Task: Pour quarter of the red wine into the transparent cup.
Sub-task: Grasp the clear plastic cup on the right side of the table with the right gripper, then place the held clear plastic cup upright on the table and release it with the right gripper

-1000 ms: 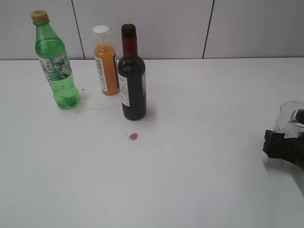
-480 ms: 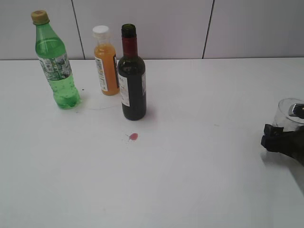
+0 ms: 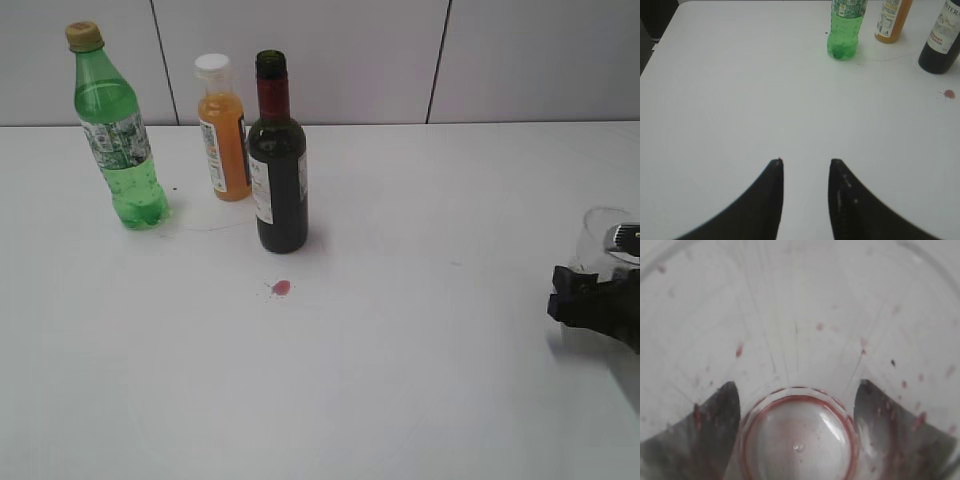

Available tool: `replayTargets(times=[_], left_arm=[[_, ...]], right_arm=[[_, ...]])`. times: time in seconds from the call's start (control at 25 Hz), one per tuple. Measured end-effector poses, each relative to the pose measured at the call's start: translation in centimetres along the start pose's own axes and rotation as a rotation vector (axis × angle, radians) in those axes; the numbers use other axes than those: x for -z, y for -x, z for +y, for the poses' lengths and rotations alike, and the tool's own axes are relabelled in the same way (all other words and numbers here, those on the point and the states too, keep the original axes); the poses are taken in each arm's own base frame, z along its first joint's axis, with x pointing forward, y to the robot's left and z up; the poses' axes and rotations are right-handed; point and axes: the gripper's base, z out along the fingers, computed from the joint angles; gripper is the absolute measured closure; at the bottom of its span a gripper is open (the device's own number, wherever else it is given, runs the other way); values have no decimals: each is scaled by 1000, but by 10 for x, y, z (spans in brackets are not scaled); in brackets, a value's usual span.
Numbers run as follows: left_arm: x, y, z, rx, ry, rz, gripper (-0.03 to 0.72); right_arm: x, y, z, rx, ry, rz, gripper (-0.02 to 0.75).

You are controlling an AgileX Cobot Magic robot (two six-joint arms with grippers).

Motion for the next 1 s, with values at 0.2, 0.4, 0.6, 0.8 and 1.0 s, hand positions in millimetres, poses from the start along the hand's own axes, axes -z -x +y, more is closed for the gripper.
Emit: replayTargets(times=[0.2,0.4,0.6,0.8,1.0], left_arm=[[0,0,0,0,0,0,449],[0,0,0,0,0,0,449],[0,0,0,0,0,0,449],[0,0,0,0,0,0,449],[0,0,0,0,0,0,449]], right_arm=[[10,11,17,91,195,-46,181],[11,23,42,215,468,-119,183],[12,33,70,397,809,-209,183],[9,54,106,526,1170,-278,184],[3,66,143,657,1303,-305,186]])
